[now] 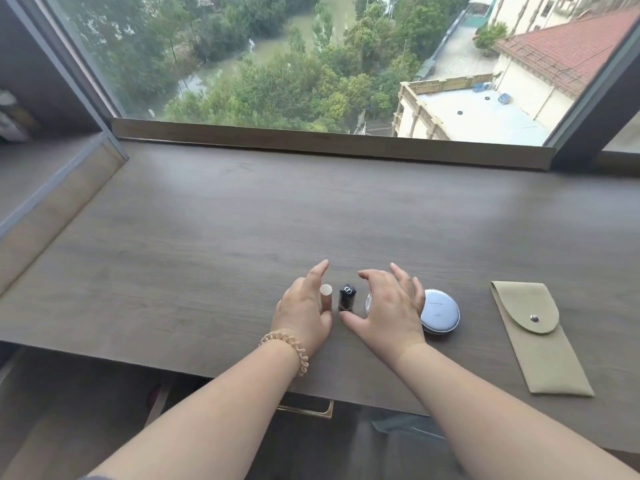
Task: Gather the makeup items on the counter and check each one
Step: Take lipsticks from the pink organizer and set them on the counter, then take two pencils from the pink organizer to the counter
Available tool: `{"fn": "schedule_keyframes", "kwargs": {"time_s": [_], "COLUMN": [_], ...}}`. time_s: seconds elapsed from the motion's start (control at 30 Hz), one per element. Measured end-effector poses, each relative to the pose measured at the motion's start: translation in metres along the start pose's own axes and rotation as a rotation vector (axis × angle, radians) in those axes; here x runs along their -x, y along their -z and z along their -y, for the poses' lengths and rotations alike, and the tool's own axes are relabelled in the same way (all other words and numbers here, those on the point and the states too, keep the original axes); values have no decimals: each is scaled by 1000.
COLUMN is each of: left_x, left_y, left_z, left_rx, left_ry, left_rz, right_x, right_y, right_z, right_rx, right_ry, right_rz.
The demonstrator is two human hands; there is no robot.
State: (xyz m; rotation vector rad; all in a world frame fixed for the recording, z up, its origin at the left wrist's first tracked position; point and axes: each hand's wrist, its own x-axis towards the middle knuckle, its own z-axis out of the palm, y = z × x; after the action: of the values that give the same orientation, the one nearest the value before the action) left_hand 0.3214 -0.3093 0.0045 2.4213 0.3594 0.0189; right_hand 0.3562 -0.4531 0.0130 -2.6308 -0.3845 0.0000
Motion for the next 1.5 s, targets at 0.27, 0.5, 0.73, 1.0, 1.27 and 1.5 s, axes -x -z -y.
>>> {"fn": "schedule_keyframes", "kwargs": {"time_s": [0.27,0.5,0.73,1.0,1.27,1.5], "left_x": [40,102,180,268,291,267], "left_y": [71,178,288,417,487,526], "left_z": [7,66,156,283,365,397], "left_rx": [-43,-164,-191,-457,-454,-537], "left_ry": [46,208,284,386,631,740], "left_rz": [-188,-367,-555,-678,-692,-641], "right_x": [2,21,60,135,144,94], "right_y": [15,1,-41,-130,-168,-207], "right_z": [57,166,316,516,614,691], "right_rx": [-172,-179,-184,-213,-131,-139], "right_ry": [242,415,574,758,920,1047], "right_rz": [-192,-101,-36,105,193,242]}}
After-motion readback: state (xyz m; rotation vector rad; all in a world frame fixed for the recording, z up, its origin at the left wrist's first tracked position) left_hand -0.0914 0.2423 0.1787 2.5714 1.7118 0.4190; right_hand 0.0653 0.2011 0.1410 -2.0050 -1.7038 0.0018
